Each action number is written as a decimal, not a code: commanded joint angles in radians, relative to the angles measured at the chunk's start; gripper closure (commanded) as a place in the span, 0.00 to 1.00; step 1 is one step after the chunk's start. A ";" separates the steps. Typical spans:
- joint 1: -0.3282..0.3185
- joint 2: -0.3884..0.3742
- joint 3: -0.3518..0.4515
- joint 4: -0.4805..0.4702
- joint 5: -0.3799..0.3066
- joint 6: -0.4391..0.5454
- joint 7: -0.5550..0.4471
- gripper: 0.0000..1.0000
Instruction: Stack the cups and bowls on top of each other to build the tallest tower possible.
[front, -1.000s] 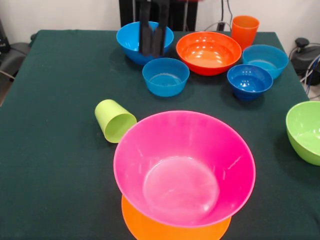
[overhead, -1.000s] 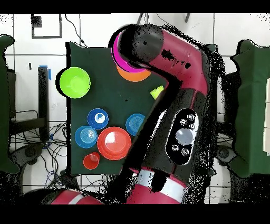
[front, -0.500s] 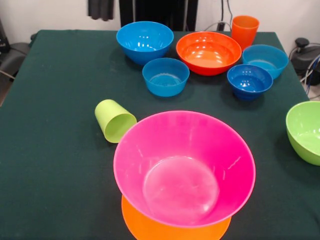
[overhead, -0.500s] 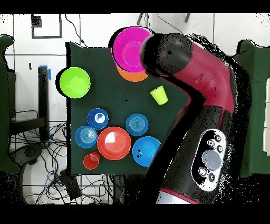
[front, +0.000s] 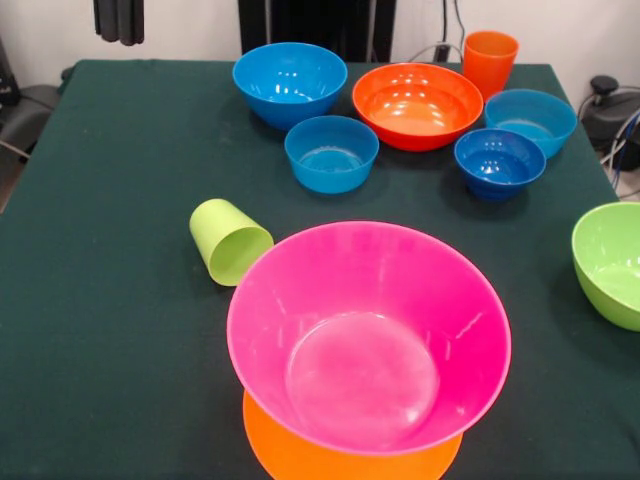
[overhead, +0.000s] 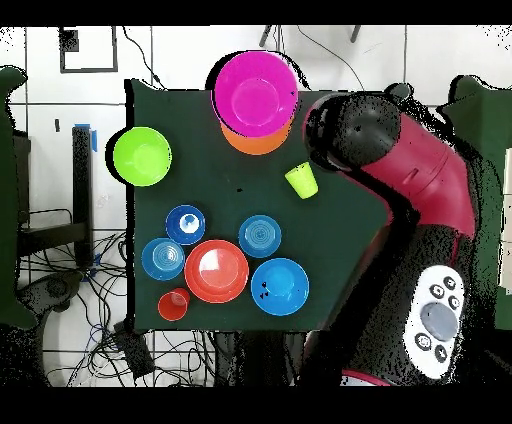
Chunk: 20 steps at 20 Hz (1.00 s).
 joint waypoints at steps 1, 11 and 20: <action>0.011 -0.018 0.154 0.191 -0.084 -0.073 -0.015 1.00; -0.005 -0.007 0.191 0.204 -0.107 -0.122 0.018 1.00; 0.005 0.027 0.198 0.177 -0.119 -0.141 0.044 1.00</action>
